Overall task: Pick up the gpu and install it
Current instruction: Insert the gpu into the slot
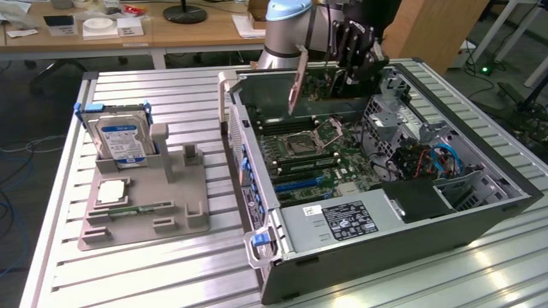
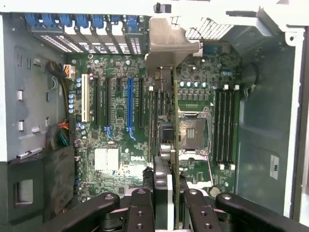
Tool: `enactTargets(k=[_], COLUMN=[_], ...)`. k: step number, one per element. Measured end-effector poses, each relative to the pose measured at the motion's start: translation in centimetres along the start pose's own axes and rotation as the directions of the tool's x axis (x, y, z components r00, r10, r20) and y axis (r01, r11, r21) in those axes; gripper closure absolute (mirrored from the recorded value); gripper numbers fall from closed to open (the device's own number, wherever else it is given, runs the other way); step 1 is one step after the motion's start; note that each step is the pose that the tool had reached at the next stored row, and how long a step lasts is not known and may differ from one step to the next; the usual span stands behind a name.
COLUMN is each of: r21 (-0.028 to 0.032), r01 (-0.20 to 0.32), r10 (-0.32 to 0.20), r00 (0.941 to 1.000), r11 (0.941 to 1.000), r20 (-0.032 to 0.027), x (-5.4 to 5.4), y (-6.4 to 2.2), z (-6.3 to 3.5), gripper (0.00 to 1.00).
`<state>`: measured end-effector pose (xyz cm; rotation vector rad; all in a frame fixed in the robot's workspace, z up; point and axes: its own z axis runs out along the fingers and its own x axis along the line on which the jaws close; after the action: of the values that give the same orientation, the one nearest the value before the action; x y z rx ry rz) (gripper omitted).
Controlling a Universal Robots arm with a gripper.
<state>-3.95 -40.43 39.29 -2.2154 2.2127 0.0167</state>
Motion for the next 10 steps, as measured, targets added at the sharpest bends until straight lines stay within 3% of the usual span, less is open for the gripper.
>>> enactTargets(k=[3,8,10], r21=[0.0016,0.003,0.0031], r01=[0.0,0.0,0.001], r10=[0.0,-0.001,-0.001], r00=[1.0,0.9997,0.9996], r11=[1.0,1.0,1.0], r20=[0.0022,0.0243,0.0292], x=[0.3,0.4,0.4], y=[0.0,0.02,0.02], z=[0.39,0.91,1.23], gripper=[0.72,0.72,0.72])
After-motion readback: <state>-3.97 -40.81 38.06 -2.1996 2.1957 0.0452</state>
